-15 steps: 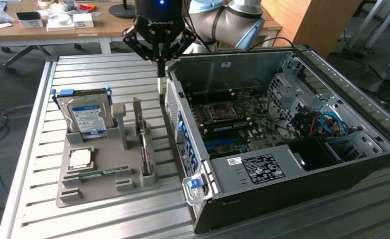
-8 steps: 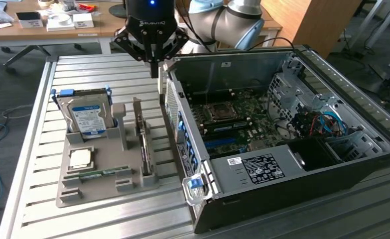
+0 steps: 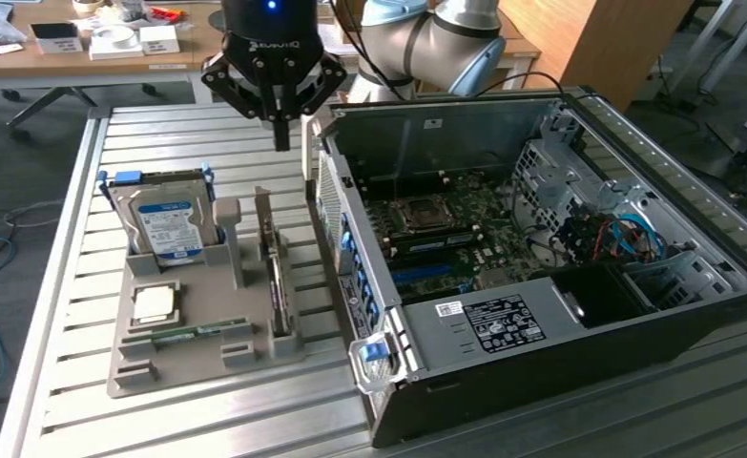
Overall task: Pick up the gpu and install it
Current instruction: 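Reach for the gpu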
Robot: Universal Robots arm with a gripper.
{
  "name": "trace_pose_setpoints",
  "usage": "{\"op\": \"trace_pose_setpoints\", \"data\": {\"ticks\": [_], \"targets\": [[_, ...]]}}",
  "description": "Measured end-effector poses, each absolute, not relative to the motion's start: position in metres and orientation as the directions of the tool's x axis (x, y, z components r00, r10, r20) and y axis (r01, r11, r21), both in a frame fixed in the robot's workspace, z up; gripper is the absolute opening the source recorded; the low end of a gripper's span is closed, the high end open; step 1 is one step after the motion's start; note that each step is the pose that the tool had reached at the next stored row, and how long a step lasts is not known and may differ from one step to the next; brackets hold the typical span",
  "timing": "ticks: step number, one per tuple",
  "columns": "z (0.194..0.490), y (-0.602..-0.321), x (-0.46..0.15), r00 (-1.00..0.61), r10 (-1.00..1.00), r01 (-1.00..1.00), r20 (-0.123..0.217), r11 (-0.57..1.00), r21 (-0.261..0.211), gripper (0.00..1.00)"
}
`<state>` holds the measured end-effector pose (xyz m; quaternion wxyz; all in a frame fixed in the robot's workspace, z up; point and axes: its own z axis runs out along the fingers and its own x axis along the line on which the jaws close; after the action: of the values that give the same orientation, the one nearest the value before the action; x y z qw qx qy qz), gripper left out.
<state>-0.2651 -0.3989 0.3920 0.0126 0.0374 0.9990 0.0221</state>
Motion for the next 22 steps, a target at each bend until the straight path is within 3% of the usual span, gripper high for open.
{"op": "trace_pose_setpoints", "data": {"ticks": [22], "targets": [[0.392, -0.399, -0.278, -0.997, 0.075, 0.074, -0.024, 0.996, 0.045, 0.11]]}}
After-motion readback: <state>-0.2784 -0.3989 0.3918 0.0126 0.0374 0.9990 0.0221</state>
